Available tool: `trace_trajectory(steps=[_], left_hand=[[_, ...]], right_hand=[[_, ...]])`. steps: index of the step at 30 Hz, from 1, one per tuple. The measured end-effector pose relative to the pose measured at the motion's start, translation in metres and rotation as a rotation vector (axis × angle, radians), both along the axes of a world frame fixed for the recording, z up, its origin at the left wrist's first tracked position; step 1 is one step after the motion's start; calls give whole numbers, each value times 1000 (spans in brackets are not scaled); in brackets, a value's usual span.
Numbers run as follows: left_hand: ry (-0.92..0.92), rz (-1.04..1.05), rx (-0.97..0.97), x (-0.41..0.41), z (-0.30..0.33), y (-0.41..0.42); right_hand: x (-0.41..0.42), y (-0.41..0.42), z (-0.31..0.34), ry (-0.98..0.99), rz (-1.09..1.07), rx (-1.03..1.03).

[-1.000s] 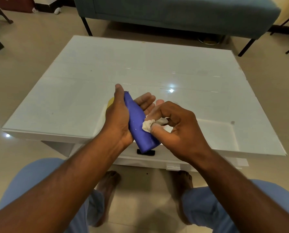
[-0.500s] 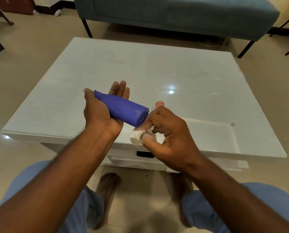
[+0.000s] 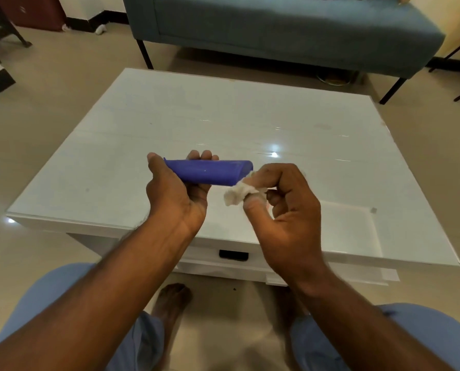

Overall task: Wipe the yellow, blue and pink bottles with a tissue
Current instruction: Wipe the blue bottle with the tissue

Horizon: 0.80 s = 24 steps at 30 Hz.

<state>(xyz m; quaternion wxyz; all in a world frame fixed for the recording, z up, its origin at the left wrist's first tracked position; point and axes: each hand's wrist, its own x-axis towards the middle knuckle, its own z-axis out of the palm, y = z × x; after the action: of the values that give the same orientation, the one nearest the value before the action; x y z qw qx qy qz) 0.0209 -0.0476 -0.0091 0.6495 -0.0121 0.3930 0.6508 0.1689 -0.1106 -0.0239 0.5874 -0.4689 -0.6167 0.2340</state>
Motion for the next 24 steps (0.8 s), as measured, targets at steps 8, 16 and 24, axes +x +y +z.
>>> trace_trajectory(steps=[8, 16, 24], left_hand=[[115, -59, -3, 2, -4, 0], [161, -55, 55, 2, 1, -2], [186, -171, 124, -4, 10, -4]], right_hand=[[6, -2, 1, 46, -12, -65], [6, -3, -1, -10, -8, -31], [18, -7, 12, -136, 89, 74]])
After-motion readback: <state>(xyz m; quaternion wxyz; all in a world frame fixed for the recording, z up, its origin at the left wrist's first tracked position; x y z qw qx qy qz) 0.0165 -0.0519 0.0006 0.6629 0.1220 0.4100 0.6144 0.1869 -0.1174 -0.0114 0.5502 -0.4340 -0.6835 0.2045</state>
